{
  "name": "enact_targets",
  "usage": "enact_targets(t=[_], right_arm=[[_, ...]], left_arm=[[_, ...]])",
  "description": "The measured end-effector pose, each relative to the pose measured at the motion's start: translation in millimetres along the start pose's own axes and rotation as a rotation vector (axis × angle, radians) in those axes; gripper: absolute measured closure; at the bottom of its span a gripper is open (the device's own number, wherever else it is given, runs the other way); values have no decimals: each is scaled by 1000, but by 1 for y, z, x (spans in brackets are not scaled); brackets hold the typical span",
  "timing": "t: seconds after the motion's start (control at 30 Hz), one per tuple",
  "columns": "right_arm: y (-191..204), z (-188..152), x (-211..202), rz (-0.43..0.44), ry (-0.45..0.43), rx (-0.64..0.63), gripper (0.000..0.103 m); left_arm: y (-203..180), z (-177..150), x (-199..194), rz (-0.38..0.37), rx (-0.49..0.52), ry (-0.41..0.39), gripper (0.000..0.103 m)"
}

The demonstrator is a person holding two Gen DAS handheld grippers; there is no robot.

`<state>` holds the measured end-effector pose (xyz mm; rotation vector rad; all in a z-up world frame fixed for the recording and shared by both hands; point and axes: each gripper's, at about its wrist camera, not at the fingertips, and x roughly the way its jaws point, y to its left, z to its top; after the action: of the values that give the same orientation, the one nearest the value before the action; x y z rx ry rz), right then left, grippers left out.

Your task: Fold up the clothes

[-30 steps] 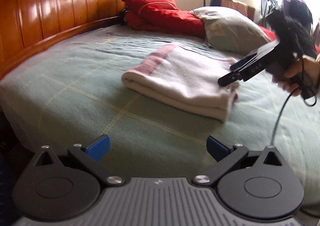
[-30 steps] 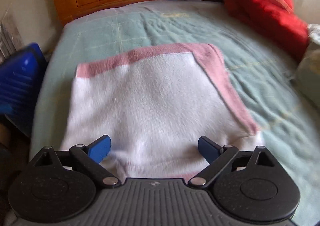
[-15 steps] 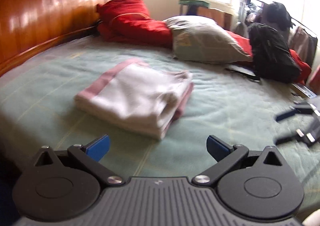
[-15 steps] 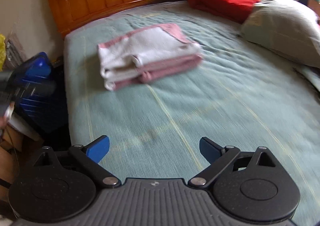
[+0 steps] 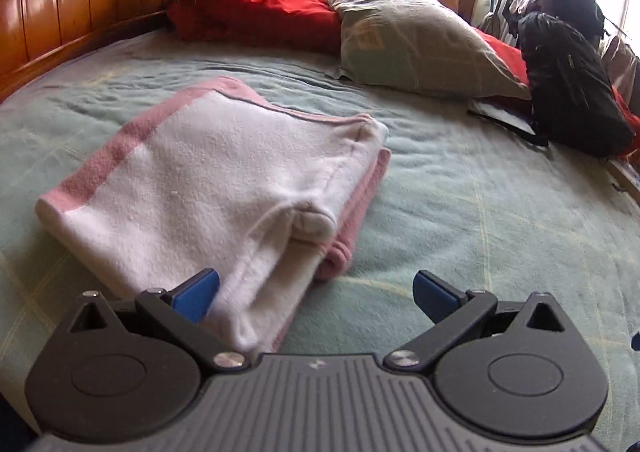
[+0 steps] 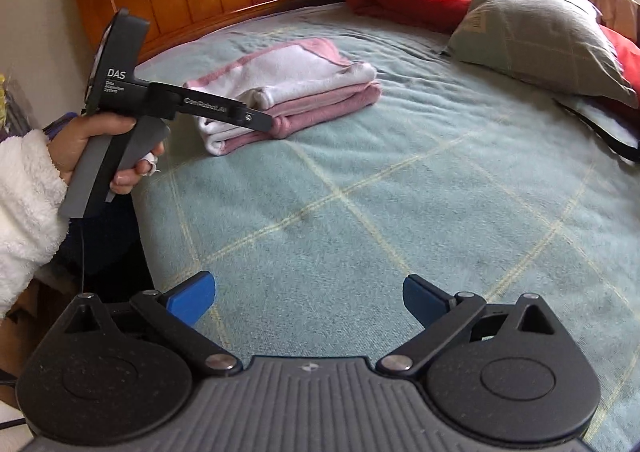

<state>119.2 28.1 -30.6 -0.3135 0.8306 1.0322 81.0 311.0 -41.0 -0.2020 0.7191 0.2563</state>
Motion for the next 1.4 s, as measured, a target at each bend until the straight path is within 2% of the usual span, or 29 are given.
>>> enact_targets(t=[0.17,0.3,0.43,0.53,0.7,0.83,1.0,1.13,1.23,1.4], right_arm=[[-2,1,4,24,-2,11,1],[-4,0,1,22,-8,20,0],[-9,-2,-5,24,-10,40,0],[-11,-3,-7,28,-10,57,0],[-13,-1,1,38,6,111,0],[-12,0,11,46,38,150,0],[4,8,9,48,35,104,0],[23,6,1,-27,10,38,0],[35,-4,-3,-67,-8,8,0],[45,-24,-7,-42,5,26,0]], left_arm=[[-17,7,-14,10,63,-51,1],[-16,15,1,22,36,-21,1],[-17,7,1,15,13,5,1],[-26,0,-20,38,33,-29,1],[-42,-13,-63,113,2,-86,1],[-54,-28,-90,156,-17,-58,1],[-63,-49,-124,201,-17,-75,1],[-70,-62,-147,254,-27,-87,1],[-78,-72,-162,256,-34,-98,1],[-90,-87,-176,215,-40,-103,1]])
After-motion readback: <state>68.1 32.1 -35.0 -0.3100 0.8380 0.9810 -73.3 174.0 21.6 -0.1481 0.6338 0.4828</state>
